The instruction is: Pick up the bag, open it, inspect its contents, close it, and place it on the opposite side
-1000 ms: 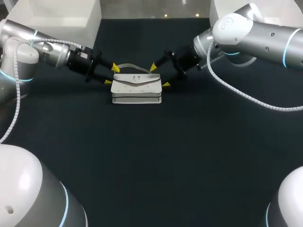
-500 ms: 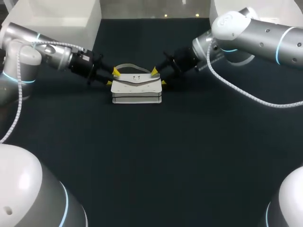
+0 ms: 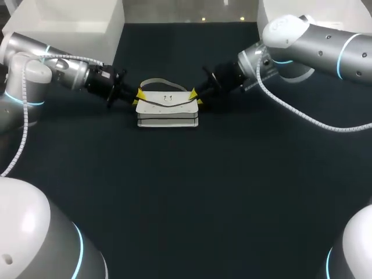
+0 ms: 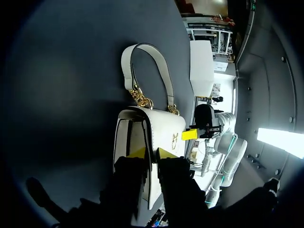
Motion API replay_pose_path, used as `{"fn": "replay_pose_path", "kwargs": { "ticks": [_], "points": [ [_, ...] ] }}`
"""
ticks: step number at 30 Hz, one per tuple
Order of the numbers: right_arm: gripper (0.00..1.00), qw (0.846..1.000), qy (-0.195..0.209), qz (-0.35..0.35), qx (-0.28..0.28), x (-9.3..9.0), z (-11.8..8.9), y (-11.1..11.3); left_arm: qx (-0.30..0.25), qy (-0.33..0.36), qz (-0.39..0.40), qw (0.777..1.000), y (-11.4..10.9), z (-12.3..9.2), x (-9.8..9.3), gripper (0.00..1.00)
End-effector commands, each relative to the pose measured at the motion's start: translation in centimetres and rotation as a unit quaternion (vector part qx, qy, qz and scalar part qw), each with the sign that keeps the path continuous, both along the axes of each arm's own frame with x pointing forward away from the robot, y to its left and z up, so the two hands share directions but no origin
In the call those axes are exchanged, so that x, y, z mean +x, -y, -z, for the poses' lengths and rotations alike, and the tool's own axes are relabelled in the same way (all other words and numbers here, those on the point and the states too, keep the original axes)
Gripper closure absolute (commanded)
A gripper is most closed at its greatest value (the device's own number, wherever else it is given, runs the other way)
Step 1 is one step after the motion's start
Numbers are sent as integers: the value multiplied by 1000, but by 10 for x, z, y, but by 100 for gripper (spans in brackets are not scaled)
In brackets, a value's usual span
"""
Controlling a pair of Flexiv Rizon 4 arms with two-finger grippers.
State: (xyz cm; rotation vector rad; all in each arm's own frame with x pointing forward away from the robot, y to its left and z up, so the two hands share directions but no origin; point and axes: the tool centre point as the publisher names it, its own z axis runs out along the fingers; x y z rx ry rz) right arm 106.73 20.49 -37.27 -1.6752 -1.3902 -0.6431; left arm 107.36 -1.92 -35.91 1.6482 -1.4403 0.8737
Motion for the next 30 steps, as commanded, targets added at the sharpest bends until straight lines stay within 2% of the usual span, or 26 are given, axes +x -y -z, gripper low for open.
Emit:
{"fn": "replay_pose_path", "kwargs": {
  "ticks": [1, 2, 4, 5, 7, 9, 16, 19, 20, 21, 22, 23, 30],
  "points": [
    [82, 1000, -6, -8, 5, 3, 3, -2, -2, 2, 1, 1000, -1, 0, 2, 75],
    [56, 1000, -5, -6, 7, 2, 2, -2, -3, 5, 0, 1000, -2, -1, 2, 56],
    [43, 1000, -3, -4, 8, 1, 0, -1, -2, 10, 0, 1000, -2, -4, 1, 49],
    [33, 1000, -3, -3, 8, 1, 0, -1, -2, 11, 0, 1000, -2, -5, 0, 51],
    [28, 1000, -1, 0, 9, 1, -1, -1, -2, 12, 0, 1000, -2, -5, 0, 56],
    [29, 1000, -1, 1, 10, 1, -1, -1, -3, 13, 1, 1000, -1, -3, 2, 59],
    [40, 1000, -4, 0, 12, 2, 2, -4, -8, 2, 2, 1000, 1, 6, 4, 58],
    [53, 1000, -5, 0, 13, 2, 1, -5, -8, 2, 1, 1000, 0, 5, 4, 63],
    [62, 1000, -4, 0, 13, 2, 0, -4, -8, 4, 1, 1000, -1, 4, 3, 68],
    [74, 1000, -2, 0, 14, 2, -1, -4, -8, 6, 1, 1000, -1, 2, 3, 73],
    [98, 1000, 0, 0, 14, 2, -2, -4, -7, 7, 1, 1000, -1, 1, 3, 85],
    [100, 1000, 2, 0, 13, 2, -3, -5, -7, 9, 2, 1000, -1, 0, 3, 98],
    [100, 1000, 12, -4, 11, 1, -9, -5, -2, 23, 9, 1000, 1, -8, 1, 100]
  ]
}}
